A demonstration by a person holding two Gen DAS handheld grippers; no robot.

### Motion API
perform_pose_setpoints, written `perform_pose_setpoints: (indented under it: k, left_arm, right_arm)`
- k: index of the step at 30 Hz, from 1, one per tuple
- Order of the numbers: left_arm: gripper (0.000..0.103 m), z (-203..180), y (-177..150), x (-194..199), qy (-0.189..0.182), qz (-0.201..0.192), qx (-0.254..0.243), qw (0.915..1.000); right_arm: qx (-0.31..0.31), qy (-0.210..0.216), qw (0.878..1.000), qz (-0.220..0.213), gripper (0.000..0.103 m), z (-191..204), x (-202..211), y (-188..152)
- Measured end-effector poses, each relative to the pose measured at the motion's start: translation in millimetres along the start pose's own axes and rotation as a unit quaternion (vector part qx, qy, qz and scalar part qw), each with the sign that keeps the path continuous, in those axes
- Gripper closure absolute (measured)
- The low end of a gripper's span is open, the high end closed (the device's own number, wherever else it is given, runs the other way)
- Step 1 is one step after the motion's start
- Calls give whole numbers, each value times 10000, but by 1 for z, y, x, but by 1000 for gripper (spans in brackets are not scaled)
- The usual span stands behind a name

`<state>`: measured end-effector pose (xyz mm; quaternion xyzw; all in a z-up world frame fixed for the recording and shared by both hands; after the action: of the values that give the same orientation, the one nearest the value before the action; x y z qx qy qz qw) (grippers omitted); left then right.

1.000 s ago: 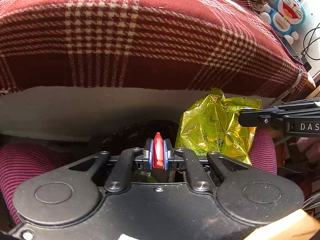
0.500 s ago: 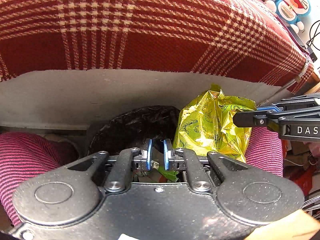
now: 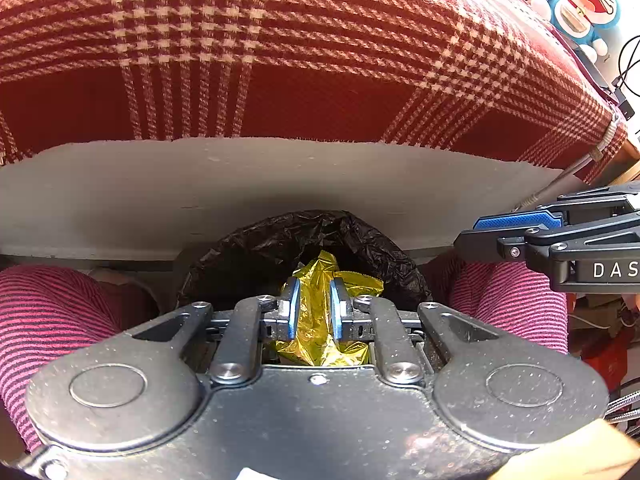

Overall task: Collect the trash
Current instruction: 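Raise both open tools from the trash bag toward the remaining wrappers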

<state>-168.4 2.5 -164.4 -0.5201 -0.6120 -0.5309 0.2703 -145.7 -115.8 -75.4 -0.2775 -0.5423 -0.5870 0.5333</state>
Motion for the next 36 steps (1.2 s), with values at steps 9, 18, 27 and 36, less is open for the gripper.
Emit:
perform_pose_setpoints:
  k: [9, 18, 27, 36]
  left_arm:
    - [89, -2, 2, 1, 33, -26, -59, 10000]
    - [81, -6, 24, 30, 45, -426, -170, 9989]
    - [58, -19, 87, 93, -26, -1279, -552, 9902]
    - [53, -26, 143, 130, 179, -1850, -720, 9799]
  right_arm:
    - [13, 8, 10000, -18, 55, -1, 2, 1]
    - [106, 198, 9989, -422, 41, -1, 30, 21]
    - [89, 260, 9923, -1212, 21, -10, 81, 66]
    - [72, 23, 9819, -1890, 19, -28, 122, 110]
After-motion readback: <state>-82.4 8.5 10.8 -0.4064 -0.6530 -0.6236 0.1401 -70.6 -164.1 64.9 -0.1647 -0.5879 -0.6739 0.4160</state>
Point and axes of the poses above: each gripper's, at about its wrist camera, not at the fingertips, and x roughly against the way its jaws point, z to its left, y to its top, the point moved 10 cm from there along -x, roughly the way its jaws point, and after that the axes turned 3 degrees about -y, right-handed, at the moved point
